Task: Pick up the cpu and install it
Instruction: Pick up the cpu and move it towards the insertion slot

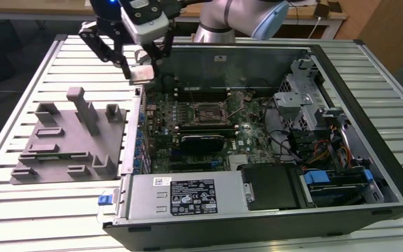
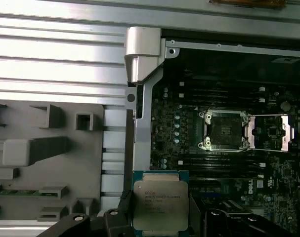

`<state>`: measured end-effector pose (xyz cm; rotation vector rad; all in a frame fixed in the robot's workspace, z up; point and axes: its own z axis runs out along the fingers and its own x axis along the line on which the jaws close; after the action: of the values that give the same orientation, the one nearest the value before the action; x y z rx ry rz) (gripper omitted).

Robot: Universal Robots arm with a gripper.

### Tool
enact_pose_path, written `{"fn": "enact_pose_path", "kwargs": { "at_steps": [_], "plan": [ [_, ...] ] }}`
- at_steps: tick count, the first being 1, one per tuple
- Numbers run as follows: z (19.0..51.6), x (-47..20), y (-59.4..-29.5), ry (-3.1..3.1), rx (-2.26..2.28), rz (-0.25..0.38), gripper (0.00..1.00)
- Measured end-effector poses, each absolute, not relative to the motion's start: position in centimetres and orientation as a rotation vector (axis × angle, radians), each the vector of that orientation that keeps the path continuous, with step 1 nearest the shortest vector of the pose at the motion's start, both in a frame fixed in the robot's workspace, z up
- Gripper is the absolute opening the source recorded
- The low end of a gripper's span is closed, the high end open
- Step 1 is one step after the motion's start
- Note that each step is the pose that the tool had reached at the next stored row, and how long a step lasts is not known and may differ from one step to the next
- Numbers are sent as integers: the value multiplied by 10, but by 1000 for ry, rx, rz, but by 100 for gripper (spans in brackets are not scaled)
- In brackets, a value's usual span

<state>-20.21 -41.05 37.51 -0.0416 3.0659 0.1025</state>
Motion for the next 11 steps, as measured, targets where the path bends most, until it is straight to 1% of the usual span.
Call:
{"fn": "enact_pose_path", "kwargs": {
  "at_steps": [11],
  "plan": [
    [375, -153, -410, 3071, -42, 103, 54]
  ]
}}
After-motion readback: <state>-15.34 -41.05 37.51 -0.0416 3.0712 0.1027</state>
